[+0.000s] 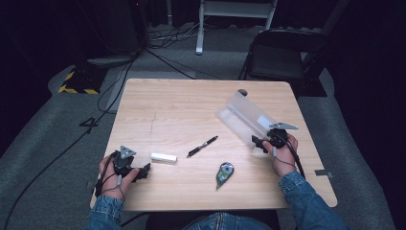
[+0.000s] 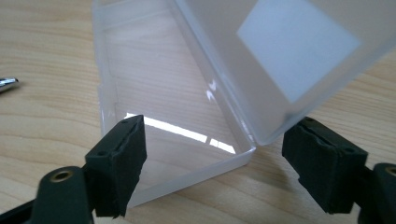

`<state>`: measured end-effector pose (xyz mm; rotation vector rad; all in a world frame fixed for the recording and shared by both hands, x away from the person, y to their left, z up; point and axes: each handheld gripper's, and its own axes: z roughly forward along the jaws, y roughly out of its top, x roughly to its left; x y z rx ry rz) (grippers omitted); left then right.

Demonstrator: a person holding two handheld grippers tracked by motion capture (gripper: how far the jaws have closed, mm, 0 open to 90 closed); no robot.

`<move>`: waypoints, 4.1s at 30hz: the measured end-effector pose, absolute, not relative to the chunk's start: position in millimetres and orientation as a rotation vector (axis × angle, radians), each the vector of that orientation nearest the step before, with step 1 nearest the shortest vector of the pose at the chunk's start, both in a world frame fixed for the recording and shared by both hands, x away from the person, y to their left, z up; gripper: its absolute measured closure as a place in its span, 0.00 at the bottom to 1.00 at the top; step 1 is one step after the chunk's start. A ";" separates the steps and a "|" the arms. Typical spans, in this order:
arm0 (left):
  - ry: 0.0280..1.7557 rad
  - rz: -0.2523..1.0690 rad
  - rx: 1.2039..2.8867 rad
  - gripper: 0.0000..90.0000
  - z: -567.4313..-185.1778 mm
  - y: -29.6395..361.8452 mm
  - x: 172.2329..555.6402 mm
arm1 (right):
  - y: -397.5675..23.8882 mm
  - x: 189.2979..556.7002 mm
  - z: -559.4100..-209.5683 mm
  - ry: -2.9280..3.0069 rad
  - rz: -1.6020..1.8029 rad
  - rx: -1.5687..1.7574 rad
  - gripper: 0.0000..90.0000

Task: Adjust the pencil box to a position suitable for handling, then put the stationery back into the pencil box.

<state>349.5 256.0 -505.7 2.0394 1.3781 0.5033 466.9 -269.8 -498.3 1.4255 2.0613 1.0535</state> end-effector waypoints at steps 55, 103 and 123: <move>1.378 0.504 2.039 0.07 -505.7 256.0 349.5 | -263.0 447.5 -489.3 2.358 1.050 1.065 0.33; 1.375 0.510 2.043 0.07 -505.6 256.3 349.3 | -182.6 428.0 -421.9 2.444 1.265 0.788 0.52; 1.358 0.498 2.053 0.06 -505.8 257.9 349.9 | -121.8 457.1 -453.2 2.676 1.153 0.616 0.72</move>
